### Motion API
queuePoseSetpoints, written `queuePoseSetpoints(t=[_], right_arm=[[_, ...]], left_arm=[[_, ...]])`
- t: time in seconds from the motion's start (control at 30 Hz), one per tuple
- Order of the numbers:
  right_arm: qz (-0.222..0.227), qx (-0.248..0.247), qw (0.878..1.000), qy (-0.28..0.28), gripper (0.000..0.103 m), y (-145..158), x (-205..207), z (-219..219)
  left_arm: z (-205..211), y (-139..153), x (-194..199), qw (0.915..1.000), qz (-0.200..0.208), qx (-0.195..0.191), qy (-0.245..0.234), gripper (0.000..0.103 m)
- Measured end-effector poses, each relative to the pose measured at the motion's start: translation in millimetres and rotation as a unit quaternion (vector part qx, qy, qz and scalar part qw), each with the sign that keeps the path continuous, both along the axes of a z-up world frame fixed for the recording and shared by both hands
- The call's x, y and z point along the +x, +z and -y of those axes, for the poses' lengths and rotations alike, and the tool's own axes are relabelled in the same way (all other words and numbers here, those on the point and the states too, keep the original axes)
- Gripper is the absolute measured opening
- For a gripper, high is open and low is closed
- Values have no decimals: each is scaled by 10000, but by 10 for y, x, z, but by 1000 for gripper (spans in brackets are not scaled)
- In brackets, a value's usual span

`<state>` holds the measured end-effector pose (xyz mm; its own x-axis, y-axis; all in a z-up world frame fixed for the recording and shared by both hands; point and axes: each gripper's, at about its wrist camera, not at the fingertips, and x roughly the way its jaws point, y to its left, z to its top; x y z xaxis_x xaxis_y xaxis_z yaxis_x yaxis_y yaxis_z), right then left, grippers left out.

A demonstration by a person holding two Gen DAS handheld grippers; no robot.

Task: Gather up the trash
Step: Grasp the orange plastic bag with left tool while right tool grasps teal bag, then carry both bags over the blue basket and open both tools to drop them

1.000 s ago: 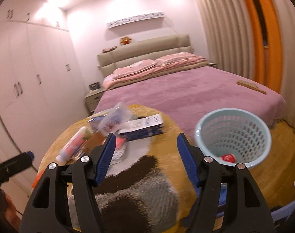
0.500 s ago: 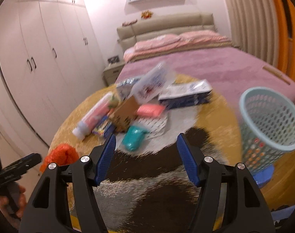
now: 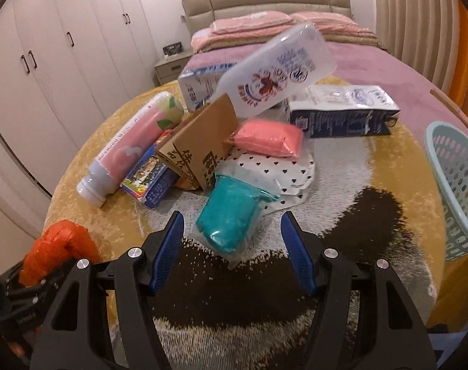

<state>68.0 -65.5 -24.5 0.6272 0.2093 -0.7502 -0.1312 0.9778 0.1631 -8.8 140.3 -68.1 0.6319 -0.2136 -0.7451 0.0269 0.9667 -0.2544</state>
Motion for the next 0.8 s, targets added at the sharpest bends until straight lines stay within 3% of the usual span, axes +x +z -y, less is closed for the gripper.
queuePoseSetpoints(t=[0.17, 0.23, 0.57, 0.8], right_arm=[[-100, -266, 9996, -50, 60, -47, 89, -107], [-217, -234, 9995, 26, 41, -90, 121, -128], [33, 149, 9999, -36, 38, 86, -222, 281], [571, 181, 9977, -321, 38, 422, -483, 701]], left_arm=[[99, 67, -82, 9995, 204, 218, -70, 48], [113, 110, -104, 9995, 259, 152, -102, 46], [374, 530, -221, 9968, 742, 31, -279, 44], [842, 871, -159, 9916, 1048, -66, -759, 44]])
